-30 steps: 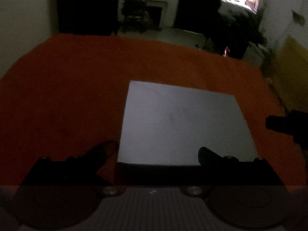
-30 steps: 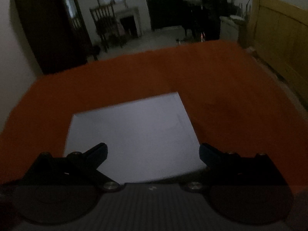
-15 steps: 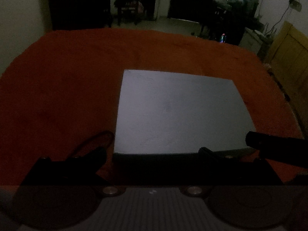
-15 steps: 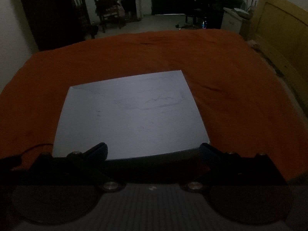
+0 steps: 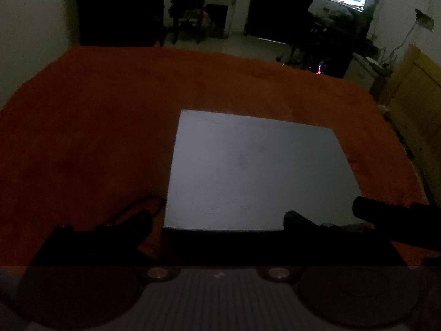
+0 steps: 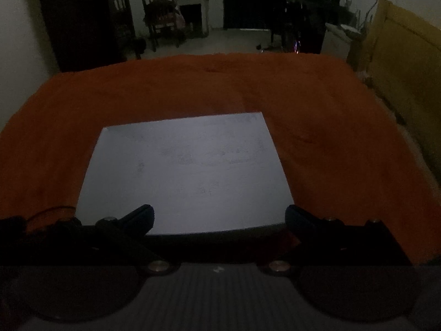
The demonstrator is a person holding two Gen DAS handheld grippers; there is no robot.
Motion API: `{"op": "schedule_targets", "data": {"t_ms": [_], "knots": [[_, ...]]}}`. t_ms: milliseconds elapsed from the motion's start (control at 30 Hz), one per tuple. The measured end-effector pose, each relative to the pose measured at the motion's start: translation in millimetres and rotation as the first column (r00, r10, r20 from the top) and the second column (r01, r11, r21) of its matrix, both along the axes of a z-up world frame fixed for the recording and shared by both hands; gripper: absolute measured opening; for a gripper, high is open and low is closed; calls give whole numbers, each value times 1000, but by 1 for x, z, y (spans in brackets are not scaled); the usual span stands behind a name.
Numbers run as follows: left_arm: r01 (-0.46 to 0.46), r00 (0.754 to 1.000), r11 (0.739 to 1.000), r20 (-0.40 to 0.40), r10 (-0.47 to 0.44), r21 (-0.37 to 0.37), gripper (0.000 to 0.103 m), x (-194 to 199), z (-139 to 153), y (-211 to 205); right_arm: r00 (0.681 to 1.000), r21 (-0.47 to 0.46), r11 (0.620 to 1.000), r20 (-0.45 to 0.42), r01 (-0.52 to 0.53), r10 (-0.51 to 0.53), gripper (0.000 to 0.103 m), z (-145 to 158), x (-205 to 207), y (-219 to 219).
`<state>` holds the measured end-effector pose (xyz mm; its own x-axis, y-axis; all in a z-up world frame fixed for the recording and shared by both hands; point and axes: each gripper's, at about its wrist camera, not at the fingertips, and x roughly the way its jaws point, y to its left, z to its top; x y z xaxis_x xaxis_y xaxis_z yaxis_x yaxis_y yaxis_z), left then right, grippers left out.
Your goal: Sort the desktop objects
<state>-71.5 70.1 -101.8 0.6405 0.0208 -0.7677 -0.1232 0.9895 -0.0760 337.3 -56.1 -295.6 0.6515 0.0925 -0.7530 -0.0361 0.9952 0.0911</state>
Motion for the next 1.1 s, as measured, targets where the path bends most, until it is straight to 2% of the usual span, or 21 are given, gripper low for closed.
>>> {"op": "schedule_targets", "data": {"t_ms": [267,1100], "knots": [[2,1000,1000,1,-2,-6,102,3,-2,3,999,34,999,-37,-27,28,103,3,-8,-13],[-6,999,1000,-34,6,-19,103,11,-10,7,996,-1,998,-58,-66,66,103,20,-46,-30]]}}
